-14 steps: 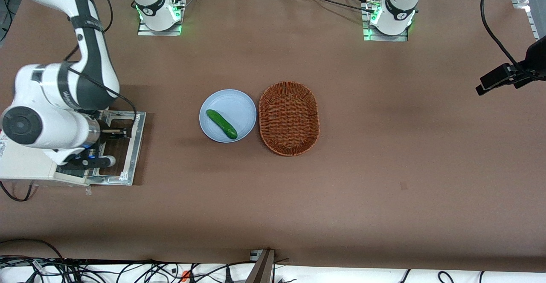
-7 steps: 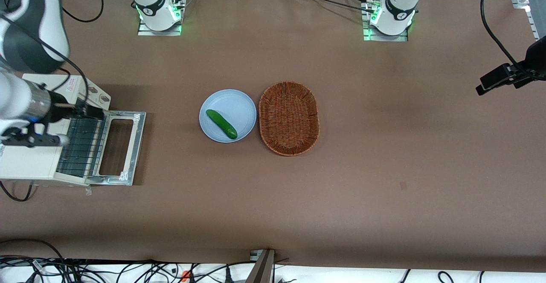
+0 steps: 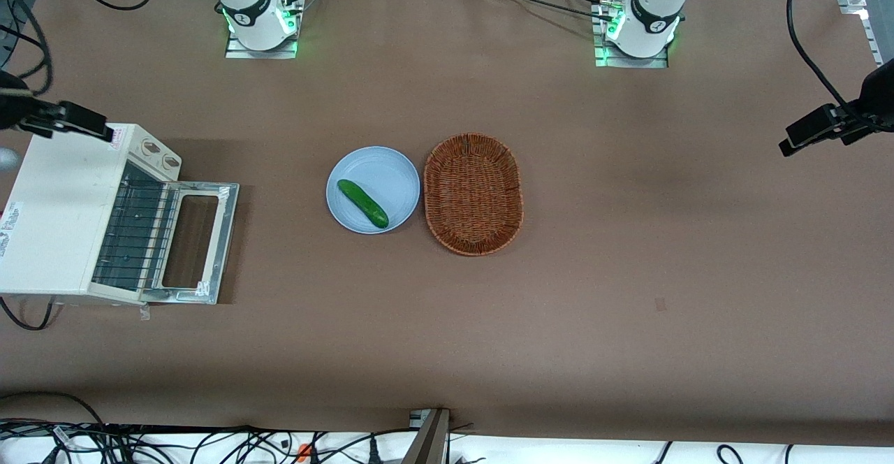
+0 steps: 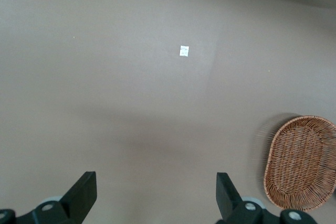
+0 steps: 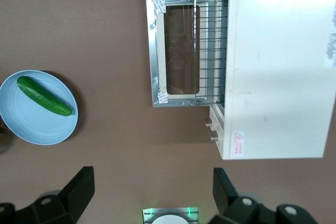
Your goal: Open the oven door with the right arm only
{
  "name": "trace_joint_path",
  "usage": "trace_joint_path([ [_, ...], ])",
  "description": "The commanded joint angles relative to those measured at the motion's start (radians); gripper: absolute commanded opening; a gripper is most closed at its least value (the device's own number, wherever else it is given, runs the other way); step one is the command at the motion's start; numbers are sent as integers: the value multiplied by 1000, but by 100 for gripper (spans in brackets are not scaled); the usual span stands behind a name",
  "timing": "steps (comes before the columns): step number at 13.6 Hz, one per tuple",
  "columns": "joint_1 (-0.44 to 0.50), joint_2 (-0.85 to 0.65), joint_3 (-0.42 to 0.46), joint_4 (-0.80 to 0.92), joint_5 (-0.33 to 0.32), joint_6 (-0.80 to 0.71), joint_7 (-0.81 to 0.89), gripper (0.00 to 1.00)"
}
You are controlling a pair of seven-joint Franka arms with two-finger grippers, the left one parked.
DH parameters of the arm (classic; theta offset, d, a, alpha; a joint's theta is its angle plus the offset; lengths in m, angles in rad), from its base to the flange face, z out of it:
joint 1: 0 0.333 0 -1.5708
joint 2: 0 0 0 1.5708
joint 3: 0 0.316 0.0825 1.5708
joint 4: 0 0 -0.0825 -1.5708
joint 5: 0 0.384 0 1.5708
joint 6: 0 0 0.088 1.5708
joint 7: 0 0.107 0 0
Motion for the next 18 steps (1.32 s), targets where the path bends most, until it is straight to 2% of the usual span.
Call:
trace_joint_path([
  [1, -37, -68, 35, -32, 14, -48, -1, 100],
  [5, -37, -114, 29, -65, 17, -70, 4, 100],
  [15, -35, -108, 30, -19, 9, -62, 9, 100],
  [18, -35, -107, 30, -19, -9, -12, 10, 100],
])
